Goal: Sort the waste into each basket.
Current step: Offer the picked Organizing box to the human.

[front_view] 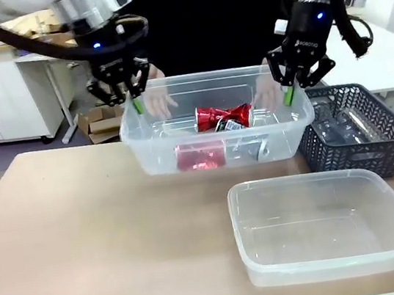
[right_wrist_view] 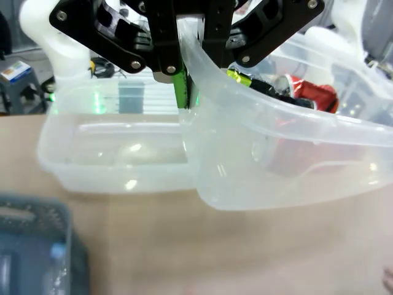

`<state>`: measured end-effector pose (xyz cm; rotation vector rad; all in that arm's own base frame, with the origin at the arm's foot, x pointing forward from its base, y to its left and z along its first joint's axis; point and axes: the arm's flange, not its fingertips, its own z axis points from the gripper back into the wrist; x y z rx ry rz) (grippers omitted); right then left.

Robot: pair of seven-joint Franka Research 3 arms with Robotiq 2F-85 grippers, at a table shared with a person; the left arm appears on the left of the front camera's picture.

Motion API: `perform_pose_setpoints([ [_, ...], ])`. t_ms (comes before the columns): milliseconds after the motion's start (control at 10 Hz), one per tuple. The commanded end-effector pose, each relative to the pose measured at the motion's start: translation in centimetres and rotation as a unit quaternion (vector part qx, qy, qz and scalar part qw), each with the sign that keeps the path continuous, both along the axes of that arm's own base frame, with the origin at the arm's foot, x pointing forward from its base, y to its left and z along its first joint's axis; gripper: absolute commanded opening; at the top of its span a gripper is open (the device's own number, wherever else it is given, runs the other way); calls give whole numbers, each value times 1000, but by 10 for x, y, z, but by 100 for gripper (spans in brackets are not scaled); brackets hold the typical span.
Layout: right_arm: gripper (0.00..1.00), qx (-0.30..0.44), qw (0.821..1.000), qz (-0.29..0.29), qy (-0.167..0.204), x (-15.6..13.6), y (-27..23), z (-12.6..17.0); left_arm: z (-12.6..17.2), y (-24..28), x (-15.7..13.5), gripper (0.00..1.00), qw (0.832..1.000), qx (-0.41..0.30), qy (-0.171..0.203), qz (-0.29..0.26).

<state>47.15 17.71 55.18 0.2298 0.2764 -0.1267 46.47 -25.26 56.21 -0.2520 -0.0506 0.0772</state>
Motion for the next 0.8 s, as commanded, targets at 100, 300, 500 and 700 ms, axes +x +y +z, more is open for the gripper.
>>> perform_pose_setpoints([
  [100, 5, -7, 999, 12, 44, 74, -13, 15, 4, -3, 69, 6, 998, -19, -17, 62],
  [300, 5, 2, 999, 0, 53, 97, -20, -3, -1, -11, 93, 6, 995, -34, -14, 88],
  [500, 5, -2, 999, -8, 50, 96, -23, -17, -4, -10, 99, 6, 993, -39, 4, 114],
  [700, 5, 4, 999, -6, 39, 102, -20, -16, -7, -5, 96, 6, 988, -38, 55, 140],
])
